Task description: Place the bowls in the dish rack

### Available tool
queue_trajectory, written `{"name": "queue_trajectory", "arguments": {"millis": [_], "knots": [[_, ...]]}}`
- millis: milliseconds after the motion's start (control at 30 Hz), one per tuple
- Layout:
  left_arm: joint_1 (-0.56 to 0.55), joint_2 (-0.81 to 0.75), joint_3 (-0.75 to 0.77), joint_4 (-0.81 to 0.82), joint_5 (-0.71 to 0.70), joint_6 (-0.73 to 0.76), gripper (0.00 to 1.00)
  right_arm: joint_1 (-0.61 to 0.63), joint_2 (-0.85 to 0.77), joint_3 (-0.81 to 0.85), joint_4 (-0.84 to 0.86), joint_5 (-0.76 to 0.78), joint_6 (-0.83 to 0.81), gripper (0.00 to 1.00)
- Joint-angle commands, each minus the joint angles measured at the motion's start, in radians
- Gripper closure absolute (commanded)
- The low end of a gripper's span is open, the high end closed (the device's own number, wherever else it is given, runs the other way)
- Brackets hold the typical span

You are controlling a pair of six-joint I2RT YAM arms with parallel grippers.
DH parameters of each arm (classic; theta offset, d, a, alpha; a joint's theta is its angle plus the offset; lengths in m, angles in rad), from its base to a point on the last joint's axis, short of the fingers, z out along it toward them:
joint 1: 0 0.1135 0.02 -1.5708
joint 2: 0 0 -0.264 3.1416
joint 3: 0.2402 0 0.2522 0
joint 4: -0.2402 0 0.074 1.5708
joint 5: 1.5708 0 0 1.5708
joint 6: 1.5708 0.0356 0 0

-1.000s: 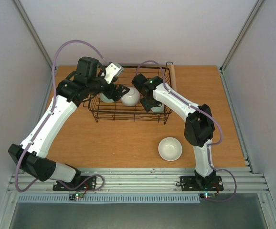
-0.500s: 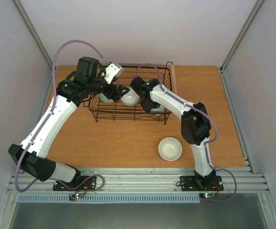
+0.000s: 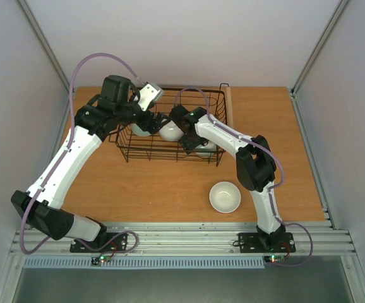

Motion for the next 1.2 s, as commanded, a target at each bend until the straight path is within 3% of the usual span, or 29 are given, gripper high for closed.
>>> {"name": "queue_trajectory", "arguments": {"millis": [0, 233, 467, 800, 900, 1033, 1167], "knots": [[0.005, -0.026, -0.007, 0.035, -0.004, 0.015, 0.12, 0.020, -0.005, -0.013, -0.004, -0.030, -0.004, 0.02], [0.005, -0.029, -0.007, 0.032, 0.004, 0.018, 0.12, 0.027, -0.103, -0.050, 0.068, -0.094, -0.018, 0.02], [0.005, -0.029, -0.012, 0.032, 0.034, 0.019, 0.11, 0.018, -0.303, -0.132, 0.266, -0.162, -0.024, 0.01], [-0.008, 0.009, -0.042, 0.050, 0.193, -0.022, 0.13, -0.028, -0.468, -0.214, 0.410, 0.030, 0.007, 0.01], [-0.077, 0.049, -0.024, -0.007, 0.182, -0.002, 0.16, -0.045, -0.551, -0.273, 0.437, 0.073, 0.022, 0.02], [-0.270, 0.120, 0.013, -0.118, 0.049, 0.141, 0.17, -0.086, -0.712, -0.378, 0.474, 0.098, 0.073, 0.03], [-0.420, 0.193, 0.015, -0.138, 0.006, 0.194, 0.21, -0.113, -0.911, -0.493, 0.524, 0.155, 0.108, 0.06]]}}
